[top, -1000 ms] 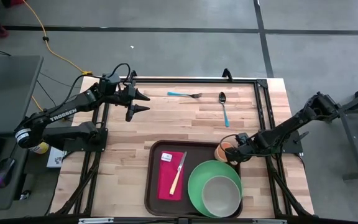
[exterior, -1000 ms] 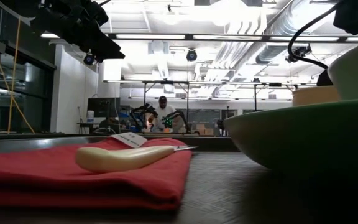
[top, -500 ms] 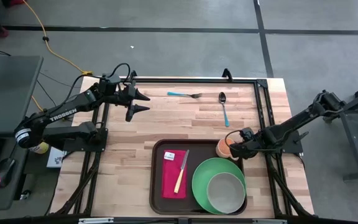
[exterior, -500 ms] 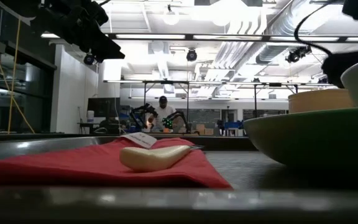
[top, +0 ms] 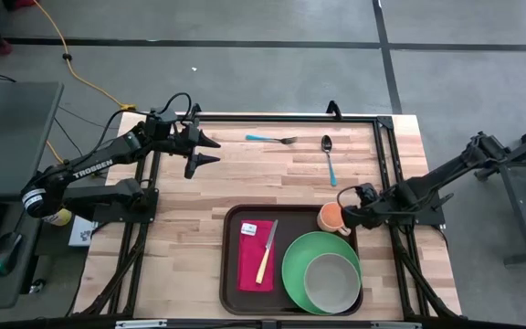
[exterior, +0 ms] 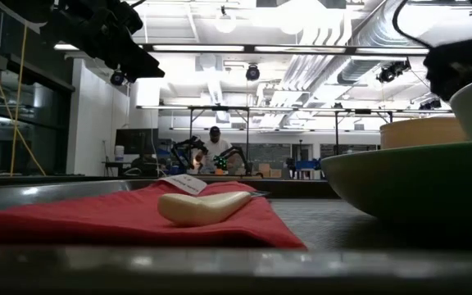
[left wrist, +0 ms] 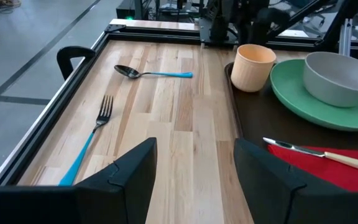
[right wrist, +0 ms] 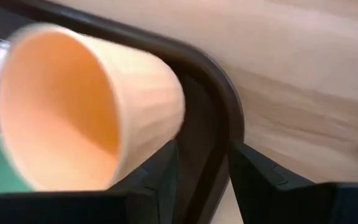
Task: Set up tray
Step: Put the blue fork on the top of red cloth table napkin
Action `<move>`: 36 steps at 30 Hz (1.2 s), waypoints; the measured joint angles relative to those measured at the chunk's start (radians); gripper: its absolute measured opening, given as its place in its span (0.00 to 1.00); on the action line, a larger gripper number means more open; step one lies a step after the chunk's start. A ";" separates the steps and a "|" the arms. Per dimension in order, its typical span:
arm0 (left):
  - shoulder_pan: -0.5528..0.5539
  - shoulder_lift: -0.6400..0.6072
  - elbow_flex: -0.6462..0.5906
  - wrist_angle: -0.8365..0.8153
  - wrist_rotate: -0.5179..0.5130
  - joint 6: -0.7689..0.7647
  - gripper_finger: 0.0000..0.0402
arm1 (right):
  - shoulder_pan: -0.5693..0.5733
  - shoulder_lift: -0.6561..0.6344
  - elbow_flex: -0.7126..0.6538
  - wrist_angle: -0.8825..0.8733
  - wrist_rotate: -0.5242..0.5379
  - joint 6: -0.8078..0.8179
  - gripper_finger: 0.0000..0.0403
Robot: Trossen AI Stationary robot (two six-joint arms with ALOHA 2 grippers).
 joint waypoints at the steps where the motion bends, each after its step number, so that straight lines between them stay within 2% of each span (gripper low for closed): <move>1: 0.000 0.000 0.000 0.000 0.000 0.000 0.61 | 0.000 -0.011 0.011 -0.015 0.013 -0.009 0.29; 5: 0.000 0.000 0.000 0.000 0.000 -0.002 0.61 | 0.000 -0.048 0.101 -0.148 0.076 -0.055 0.29; 11: 0.000 0.000 0.000 0.000 0.000 -0.002 0.61 | -0.035 -0.068 0.330 -0.422 0.209 -0.159 0.29; 18: 0.000 0.000 0.000 0.000 -0.001 -0.013 0.61 | -0.115 -0.080 0.569 -0.649 0.380 -0.401 0.29; 21: 0.000 0.000 0.000 0.000 -0.012 -0.032 0.61 | -0.117 -0.108 0.584 -0.631 0.408 -0.488 0.29; 25: 0.000 0.000 0.000 0.000 -0.017 -0.070 0.61 | -0.084 -0.141 0.536 -0.476 0.319 -0.578 0.29; 30: -0.037 -0.026 0.000 -0.017 -0.039 -0.131 0.61 | 0.045 -0.124 0.472 -0.357 0.271 -0.579 0.29; 33: -0.113 -0.107 -0.002 -0.077 -0.137 -0.181 0.61 | 0.170 -0.109 0.465 -0.343 0.330 -0.517 0.29; 36: -0.244 -0.234 -0.002 -0.109 -0.283 -0.251 0.61 | 0.309 -0.100 0.465 -0.343 0.434 -0.445 0.29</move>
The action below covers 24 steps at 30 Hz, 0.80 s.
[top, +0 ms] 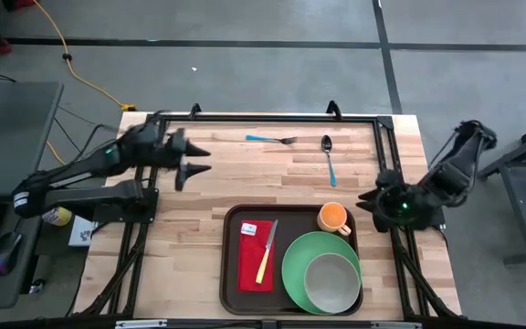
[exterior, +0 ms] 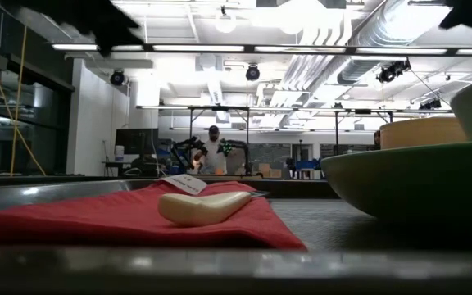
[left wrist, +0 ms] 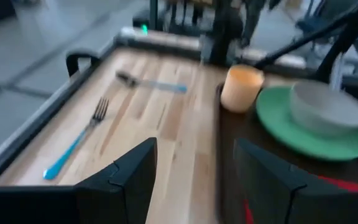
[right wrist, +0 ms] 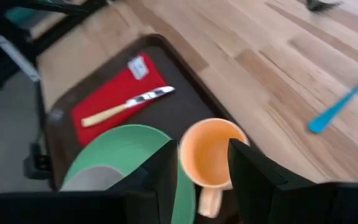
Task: Set up tray
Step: Put the blue fork on the top of red cloth table napkin
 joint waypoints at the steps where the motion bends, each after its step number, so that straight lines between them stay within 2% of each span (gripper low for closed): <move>1: -0.055 -0.048 0.000 -0.007 -0.064 -0.023 0.61 | 0.041 0.001 0.000 -0.003 0.035 0.027 0.29; 4: -0.247 -0.184 0.000 -0.060 -0.311 -0.095 0.61 | 0.125 0.003 0.000 -0.019 0.087 0.058 0.29; 6: -0.387 -0.245 0.000 -0.119 -0.470 -0.149 0.61 | 0.136 0.004 0.000 -0.026 0.116 0.052 0.29; 8: -0.523 -0.272 -0.028 -0.123 -0.611 -0.203 0.61 | 0.123 0.002 0.000 -0.027 0.189 0.005 0.29; 11: -0.702 -0.266 -0.103 -0.098 -0.776 -0.274 0.61 | 0.074 -0.028 0.000 -0.029 0.263 -0.063 0.29; 17: -0.952 -0.190 -0.223 0.059 -1.086 -0.336 0.61 | -0.041 -0.170 0.000 -0.046 0.285 -0.193 0.29; 20: -1.013 -0.171 -0.230 0.075 -1.187 -0.359 0.61 | -0.130 -0.258 0.000 -0.052 0.286 -0.274 0.29; 24: -1.033 -0.165 -0.230 0.081 -1.205 -0.376 0.61 | -0.268 -0.362 0.000 -0.073 0.229 -0.343 0.29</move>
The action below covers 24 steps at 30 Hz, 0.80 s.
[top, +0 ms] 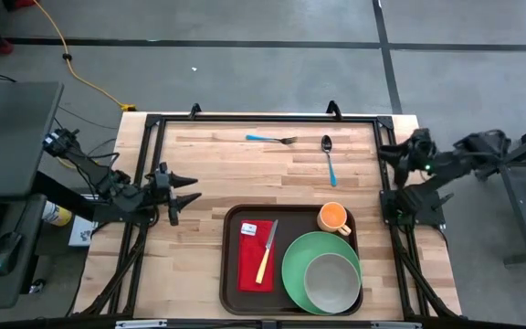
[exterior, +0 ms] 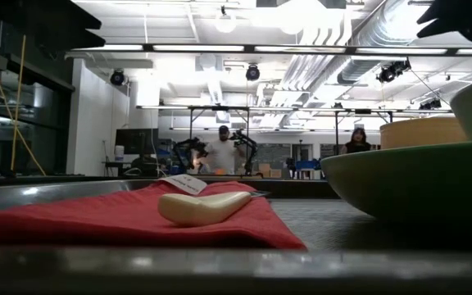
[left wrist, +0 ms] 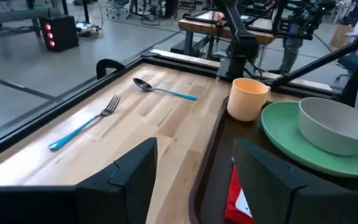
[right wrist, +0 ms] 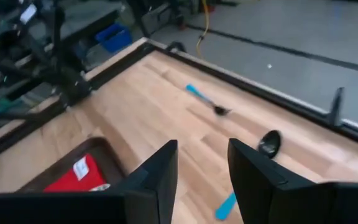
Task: Set up tray
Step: Put the blue fork on the top of red cloth table napkin
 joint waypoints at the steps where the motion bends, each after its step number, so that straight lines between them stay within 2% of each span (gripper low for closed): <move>1: 0.000 0.000 0.000 -0.001 0.000 0.000 0.61 | -0.031 -0.022 0.000 0.001 -0.012 -0.022 0.29; 8: 0.001 0.000 0.000 0.002 -0.026 0.004 0.61 | -0.150 -0.073 0.042 -0.011 -0.041 -0.124 0.29; 18: 0.004 0.000 0.000 0.006 -0.034 0.021 0.61 | -0.107 -0.068 0.216 -0.237 0.037 -0.038 0.29; 21: 0.062 0.000 0.000 0.012 -0.024 0.061 0.61 | -0.066 -0.068 0.218 -0.293 0.062 0.023 0.29; 24: 0.197 -0.005 0.000 0.011 0.101 0.124 0.61 | -0.025 -0.064 0.213 -0.316 0.077 0.063 0.29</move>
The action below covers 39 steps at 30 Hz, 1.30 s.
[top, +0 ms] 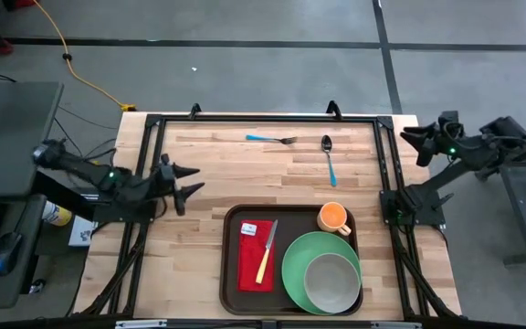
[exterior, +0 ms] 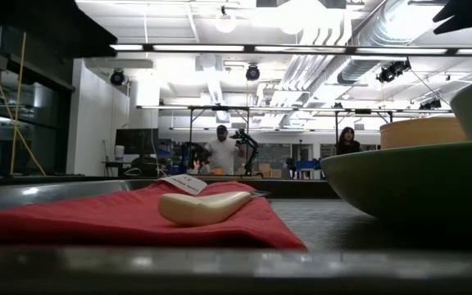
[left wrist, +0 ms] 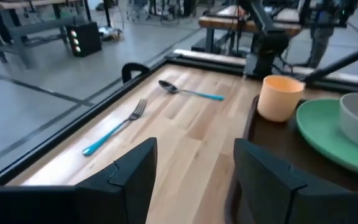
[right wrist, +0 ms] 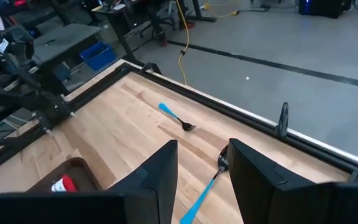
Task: Set up tray
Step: Put the blue fork on the top of red cloth table napkin
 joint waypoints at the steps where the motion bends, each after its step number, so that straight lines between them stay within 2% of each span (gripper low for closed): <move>1: 0.063 -0.002 0.000 0.000 0.065 0.017 0.61 | 0.012 0.000 -0.001 0.001 0.011 0.001 0.29; 5: 0.354 0.013 0.000 0.006 0.385 0.083 0.61 | 0.037 0.011 -0.002 0.001 0.024 0.003 0.29; 9: 0.659 0.094 0.003 0.086 0.735 0.181 0.57 | 0.039 0.030 -0.003 0.000 0.028 -0.002 0.29; 14: 0.954 0.345 0.068 0.165 1.128 0.286 0.48 | 0.037 0.056 -0.003 0.000 0.007 -0.004 0.29; 17: 1.037 0.548 0.158 0.162 1.239 0.362 0.43 | 0.037 0.066 -0.003 0.000 -0.008 -0.005 0.29; 21: 1.079 0.805 0.338 0.054 1.245 0.501 0.41 | 0.037 0.069 -0.003 0.000 -0.016 -0.005 0.29; 29: 1.052 1.219 0.831 -0.331 1.055 0.882 0.45 | 0.037 0.069 -0.003 0.001 -0.038 0.013 0.29; 34: 1.001 1.402 1.105 -0.518 0.994 1.070 0.48 | 0.037 0.069 -0.003 0.004 -0.049 0.022 0.29; 39: 0.943 1.547 1.325 -0.596 0.807 1.195 0.52 | 0.037 0.069 -0.003 0.008 -0.044 0.022 0.29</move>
